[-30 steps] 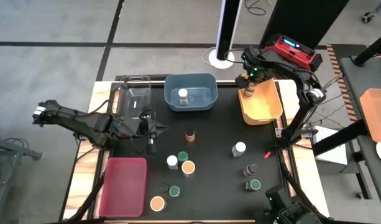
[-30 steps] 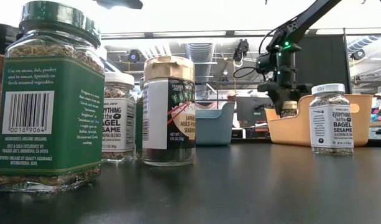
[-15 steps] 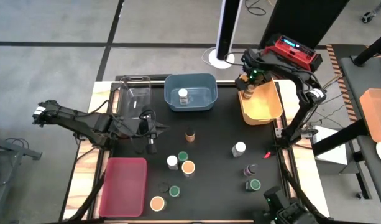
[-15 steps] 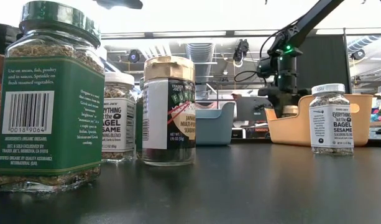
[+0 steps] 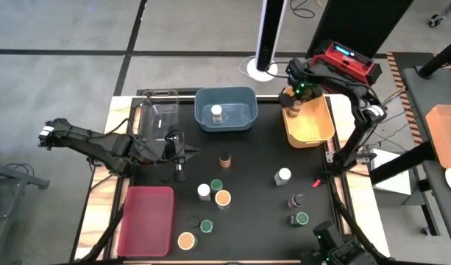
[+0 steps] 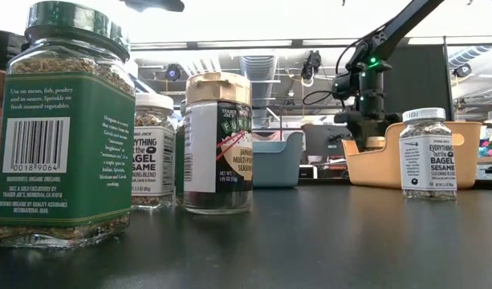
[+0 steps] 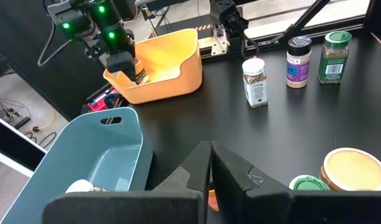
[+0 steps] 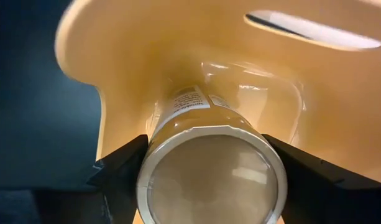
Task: Sort spices by type
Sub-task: Put the top right gold seasoning bottle into the yellow bin, then put the bottom left green seasoning bottle into the pink bin
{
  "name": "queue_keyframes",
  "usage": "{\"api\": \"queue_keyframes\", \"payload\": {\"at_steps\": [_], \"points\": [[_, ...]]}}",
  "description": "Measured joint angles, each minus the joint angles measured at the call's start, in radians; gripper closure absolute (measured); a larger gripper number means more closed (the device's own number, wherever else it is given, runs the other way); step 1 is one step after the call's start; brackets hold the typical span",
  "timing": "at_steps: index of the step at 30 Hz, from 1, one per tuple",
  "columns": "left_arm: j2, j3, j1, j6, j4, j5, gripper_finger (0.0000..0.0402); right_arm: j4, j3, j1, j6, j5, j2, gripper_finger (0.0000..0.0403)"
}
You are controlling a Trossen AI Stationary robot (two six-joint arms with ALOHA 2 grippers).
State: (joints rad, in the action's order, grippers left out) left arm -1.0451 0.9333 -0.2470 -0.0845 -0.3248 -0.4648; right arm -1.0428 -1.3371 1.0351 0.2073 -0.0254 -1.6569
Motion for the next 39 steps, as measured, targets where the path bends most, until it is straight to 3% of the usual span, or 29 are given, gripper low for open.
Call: {"api": "queue_keyframes", "payload": {"at_steps": [17,28,33,39], "points": [[0.000,0.000,0.000,0.000,0.000,0.000,0.0402,-0.025,-0.034,0.000,0.011,0.000,0.042,0.0069],[0.000,0.000,0.000,0.008,0.001,0.000,0.0402,-0.121,-0.108,-0.029,0.082,-0.083,0.242,0.0089],[0.000,0.000,0.000,0.056,0.001,0.001,0.0402,-0.077,-0.071,-0.193,0.076,-0.083,0.377,0.0105],[0.000,0.000,-0.001,0.148,0.001,0.004,0.0402,0.032,0.005,-0.532,0.104,-0.136,0.526,0.0125]]}}
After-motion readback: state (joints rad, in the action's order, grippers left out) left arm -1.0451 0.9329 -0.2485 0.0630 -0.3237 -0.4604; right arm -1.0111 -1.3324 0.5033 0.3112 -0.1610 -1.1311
